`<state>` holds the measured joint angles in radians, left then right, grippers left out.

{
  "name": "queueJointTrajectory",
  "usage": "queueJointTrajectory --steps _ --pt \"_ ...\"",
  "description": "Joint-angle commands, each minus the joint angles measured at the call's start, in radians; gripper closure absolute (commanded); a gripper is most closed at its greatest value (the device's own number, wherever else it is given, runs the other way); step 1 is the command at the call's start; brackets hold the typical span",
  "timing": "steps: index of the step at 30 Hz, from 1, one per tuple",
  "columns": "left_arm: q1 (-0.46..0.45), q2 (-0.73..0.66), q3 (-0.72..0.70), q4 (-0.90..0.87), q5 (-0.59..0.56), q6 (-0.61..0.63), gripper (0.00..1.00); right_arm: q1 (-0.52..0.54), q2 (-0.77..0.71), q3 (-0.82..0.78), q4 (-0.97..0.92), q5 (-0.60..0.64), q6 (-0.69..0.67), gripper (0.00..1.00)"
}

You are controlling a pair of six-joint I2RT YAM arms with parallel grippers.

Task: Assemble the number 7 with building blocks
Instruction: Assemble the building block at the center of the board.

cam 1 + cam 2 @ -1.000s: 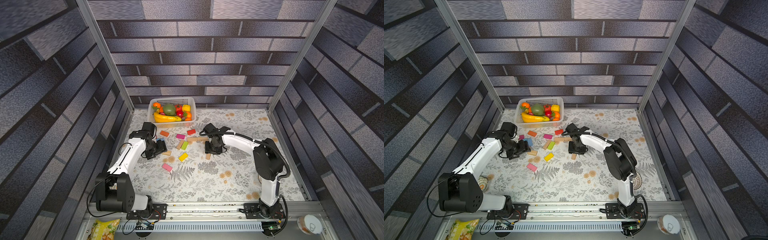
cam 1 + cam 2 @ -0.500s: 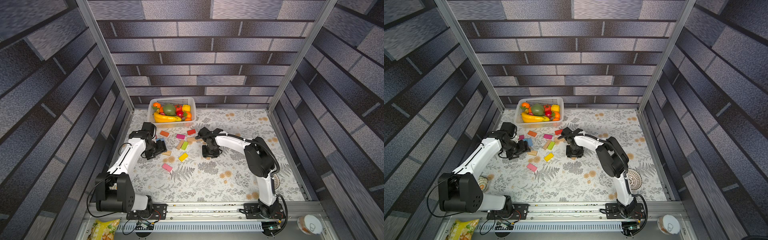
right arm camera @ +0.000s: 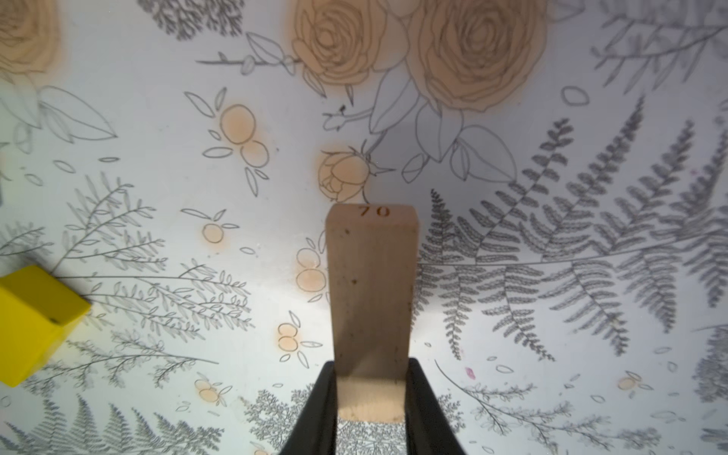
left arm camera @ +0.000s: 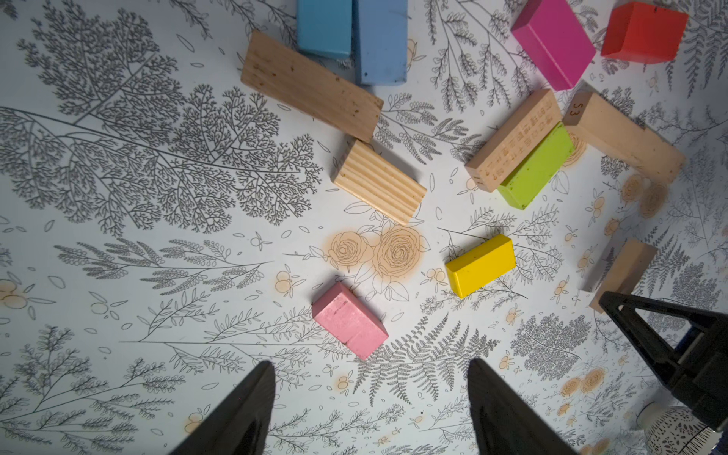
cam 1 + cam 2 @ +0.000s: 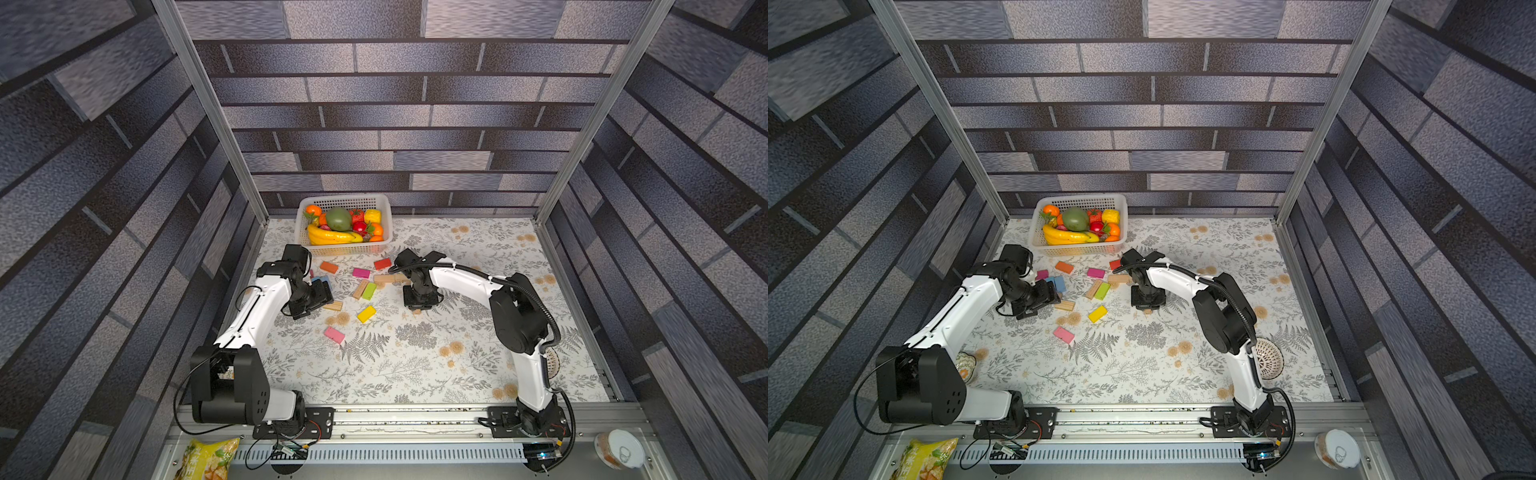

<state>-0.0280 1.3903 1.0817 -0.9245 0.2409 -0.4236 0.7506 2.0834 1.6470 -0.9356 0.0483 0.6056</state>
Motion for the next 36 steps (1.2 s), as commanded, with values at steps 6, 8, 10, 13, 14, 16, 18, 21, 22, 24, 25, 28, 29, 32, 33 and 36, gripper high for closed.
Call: queueJointTrajectory --steps 6,8,10,13,14,16,18,21,22,24,25,28,29,32,33,36 --pt "0.008 -0.017 0.048 -0.046 0.029 0.013 0.21 -0.027 0.104 0.228 -0.196 -0.005 -0.05 0.78" --pt "0.007 -0.017 0.054 -0.051 0.032 0.015 0.2 -0.032 0.098 0.217 -0.189 -0.001 -0.052 0.78" --pt "0.005 -0.013 0.059 -0.059 0.032 0.018 0.2 -0.037 0.093 0.19 -0.181 -0.006 -0.05 0.78" --pt "0.005 -0.01 0.066 -0.065 0.026 0.019 0.2 -0.049 0.072 0.117 -0.141 -0.016 -0.045 0.78" --pt "0.006 -0.01 0.067 -0.065 0.026 0.018 0.2 -0.052 0.065 0.093 -0.121 -0.025 -0.045 0.78" --pt "0.005 -0.01 0.069 -0.066 0.026 0.017 0.2 -0.061 0.062 0.066 -0.1 -0.027 -0.048 0.78" --pt "0.003 -0.007 0.07 -0.071 0.024 0.017 0.2 -0.067 0.074 0.063 -0.097 -0.032 -0.057 0.78" --pt "0.003 -0.005 0.072 -0.078 0.018 0.02 0.2 -0.07 0.101 0.078 -0.096 -0.038 -0.072 0.78" --pt "0.003 -0.005 0.072 -0.079 0.017 0.02 0.2 -0.071 0.109 0.088 -0.097 -0.038 -0.074 0.78" --pt "0.003 -0.005 0.072 -0.08 0.015 0.017 0.2 -0.074 0.124 0.109 -0.1 -0.04 -0.079 0.78" --pt "0.002 -0.004 0.072 -0.079 0.015 0.016 0.2 -0.076 0.133 0.123 -0.103 -0.044 -0.08 0.78" --pt "-0.002 -0.002 0.072 -0.079 0.013 0.011 0.2 -0.078 0.165 0.165 -0.116 -0.054 -0.088 0.78" --pt "-0.003 -0.001 0.073 -0.079 0.011 0.009 0.2 -0.078 0.175 0.179 -0.12 -0.056 -0.091 0.78" --pt "-0.007 0.002 0.076 -0.078 0.009 0.005 0.2 -0.077 0.204 0.221 -0.135 -0.059 -0.096 0.78" --pt "-0.009 0.005 0.078 -0.078 0.009 0.003 0.2 -0.078 0.212 0.231 -0.139 -0.058 -0.098 0.78" --pt "-0.013 0.011 0.087 -0.079 0.005 0.002 0.2 -0.079 0.23 0.252 -0.148 -0.056 -0.093 0.78"
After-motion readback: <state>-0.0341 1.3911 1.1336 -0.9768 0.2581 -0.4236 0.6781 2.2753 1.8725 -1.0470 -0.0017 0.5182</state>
